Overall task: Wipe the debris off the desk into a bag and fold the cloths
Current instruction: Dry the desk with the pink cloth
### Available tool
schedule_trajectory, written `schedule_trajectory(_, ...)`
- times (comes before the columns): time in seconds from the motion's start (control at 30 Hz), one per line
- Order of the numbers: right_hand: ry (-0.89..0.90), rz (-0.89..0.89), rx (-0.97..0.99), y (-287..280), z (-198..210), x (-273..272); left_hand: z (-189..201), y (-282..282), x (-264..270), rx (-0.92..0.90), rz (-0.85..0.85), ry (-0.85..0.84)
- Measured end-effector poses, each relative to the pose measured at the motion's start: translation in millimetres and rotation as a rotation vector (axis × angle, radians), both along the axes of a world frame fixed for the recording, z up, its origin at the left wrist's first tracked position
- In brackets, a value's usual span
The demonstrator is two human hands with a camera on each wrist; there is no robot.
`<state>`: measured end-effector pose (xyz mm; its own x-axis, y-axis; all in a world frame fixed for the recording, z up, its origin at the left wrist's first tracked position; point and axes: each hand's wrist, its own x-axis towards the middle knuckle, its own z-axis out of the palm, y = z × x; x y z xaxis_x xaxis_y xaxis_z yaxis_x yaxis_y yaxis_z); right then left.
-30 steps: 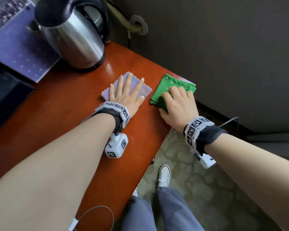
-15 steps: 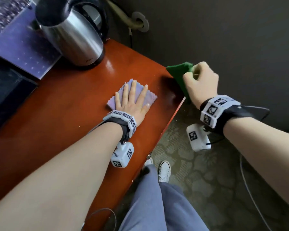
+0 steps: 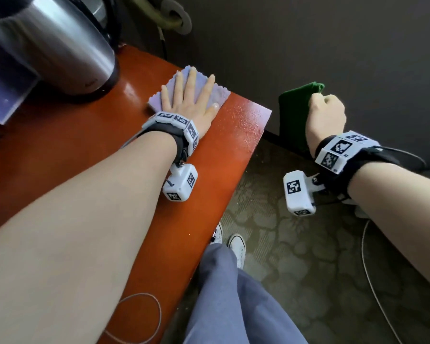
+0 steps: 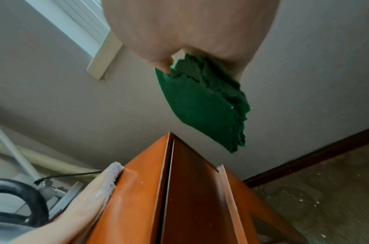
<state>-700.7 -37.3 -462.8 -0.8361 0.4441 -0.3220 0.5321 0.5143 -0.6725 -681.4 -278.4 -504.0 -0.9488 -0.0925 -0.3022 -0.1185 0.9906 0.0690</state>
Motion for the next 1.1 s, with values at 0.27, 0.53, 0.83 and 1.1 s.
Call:
schedule_trajectory(0.27,-0.057,-0.013,-0.012,-7,7,5,-1,63,43,0.022,-0.18,0.02)
schedule_trajectory(0.53,-0.082,-0.037,0.017,-2,6,-3,-6,93,10,0.02,-0.269,0.081)
schedule_trajectory(0.83,-0.104,-0.028,-0.004,-25,11,4,-6,66,125,-0.007,-0.42,0.103)
schedule_trajectory(1.1,-0.038,0.024,0.007,-43,12,2,-2,41,83,0.013,-0.311,0.027)
